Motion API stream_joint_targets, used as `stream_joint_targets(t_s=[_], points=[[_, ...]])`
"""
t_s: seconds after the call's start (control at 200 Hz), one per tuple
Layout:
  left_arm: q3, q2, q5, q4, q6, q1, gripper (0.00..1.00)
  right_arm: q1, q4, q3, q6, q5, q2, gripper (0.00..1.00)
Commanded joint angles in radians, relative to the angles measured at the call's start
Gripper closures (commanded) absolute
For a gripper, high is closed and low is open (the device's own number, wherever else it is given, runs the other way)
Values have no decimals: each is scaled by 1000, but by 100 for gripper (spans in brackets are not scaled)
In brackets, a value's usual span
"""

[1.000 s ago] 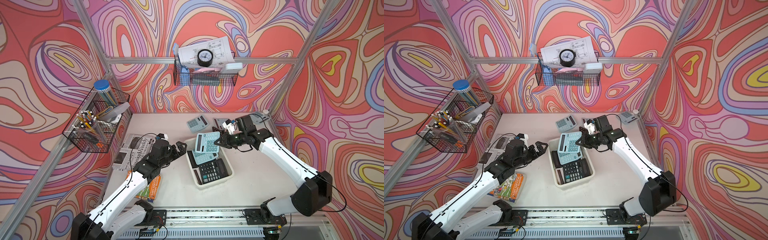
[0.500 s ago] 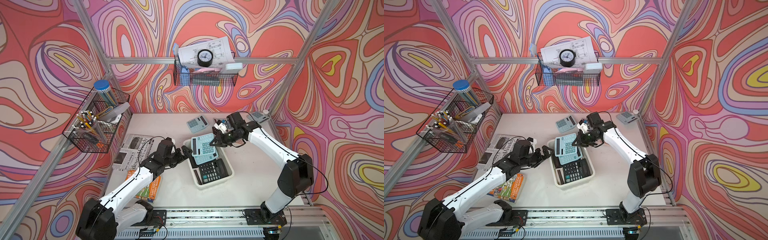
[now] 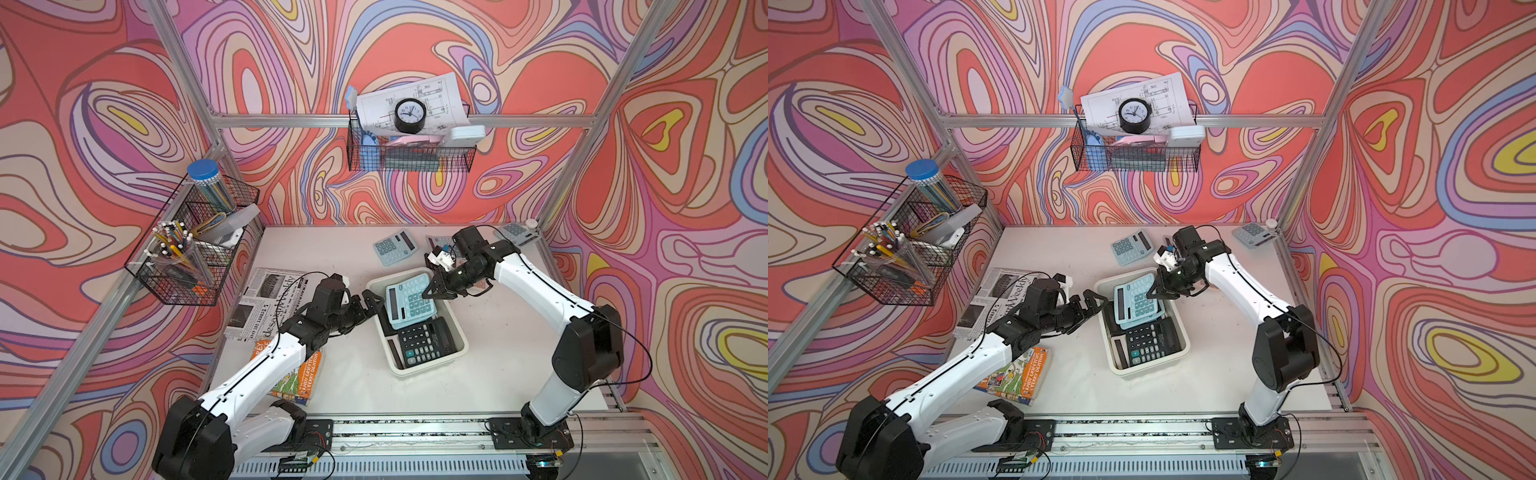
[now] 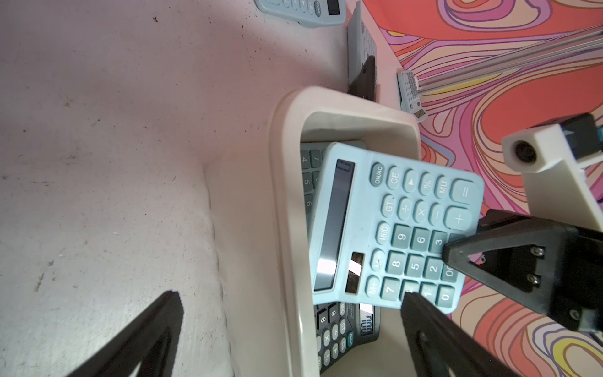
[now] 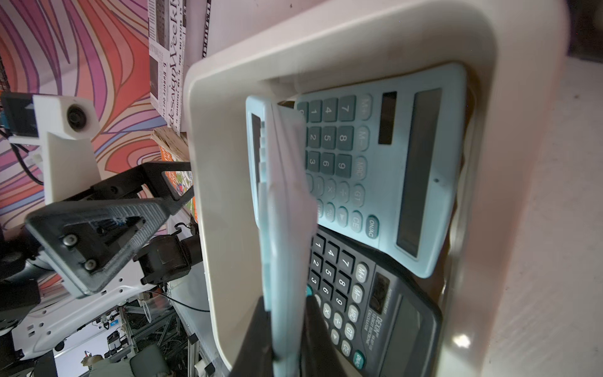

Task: Put the calculator in the storage box
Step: Place the calculator in the storage box, then adjust the calculator in the storage box.

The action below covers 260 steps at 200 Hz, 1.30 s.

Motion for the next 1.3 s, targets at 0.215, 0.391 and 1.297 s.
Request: stream_joint_targets(t_s=[0.215,0.391,1.297], points=[[6,18,23,27,-2,6,2,21,30,39,-6,-23,83,85],[9,15,26,22,-4,6,2,22,45,88,29,94,117,63],[37,66,48,51,-1,19,3,255,238,-62,101,512,37,67]])
